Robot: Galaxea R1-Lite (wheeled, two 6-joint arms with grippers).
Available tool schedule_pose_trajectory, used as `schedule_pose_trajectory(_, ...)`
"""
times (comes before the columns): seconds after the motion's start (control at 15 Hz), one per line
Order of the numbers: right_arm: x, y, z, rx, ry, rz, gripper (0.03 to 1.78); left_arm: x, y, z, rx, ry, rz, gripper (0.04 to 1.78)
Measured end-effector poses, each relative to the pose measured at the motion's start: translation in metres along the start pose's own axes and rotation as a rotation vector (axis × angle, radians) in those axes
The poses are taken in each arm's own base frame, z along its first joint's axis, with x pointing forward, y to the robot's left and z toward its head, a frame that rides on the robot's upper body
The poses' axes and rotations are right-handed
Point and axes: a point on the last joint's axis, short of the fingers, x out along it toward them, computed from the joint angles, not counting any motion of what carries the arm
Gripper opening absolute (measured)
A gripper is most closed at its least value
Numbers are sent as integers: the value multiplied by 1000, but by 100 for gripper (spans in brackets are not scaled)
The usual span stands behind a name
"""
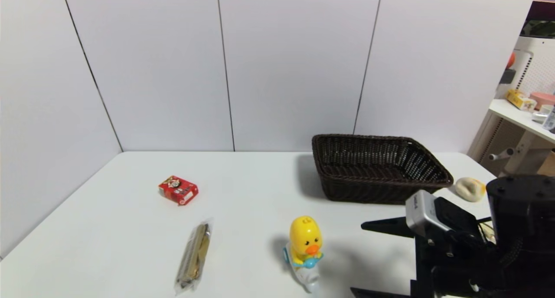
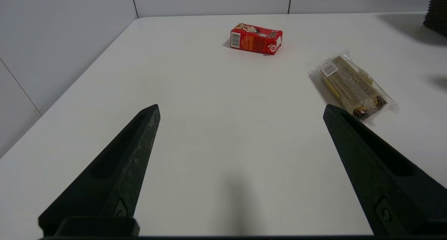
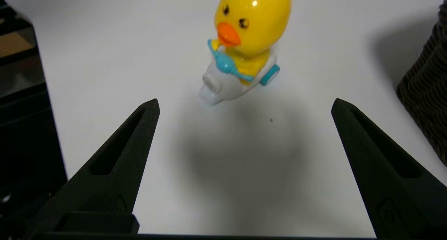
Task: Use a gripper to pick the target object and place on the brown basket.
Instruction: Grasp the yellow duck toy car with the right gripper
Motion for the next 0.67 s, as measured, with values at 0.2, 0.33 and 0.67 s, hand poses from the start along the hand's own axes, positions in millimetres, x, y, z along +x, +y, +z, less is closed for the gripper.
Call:
schedule_pose_trajectory(0.2,14,-5,-4,28,-41,17,170,0,0,0,0,0,0,169)
schedule_pose_trajectory(0.33,22,-8,-6,36,-79,22,170,0,0,0,0,0,0,169)
schedule_pose_trajectory(0.67,39,-5,-5,83,-99,61,170,0,0,0,0,1,0,169)
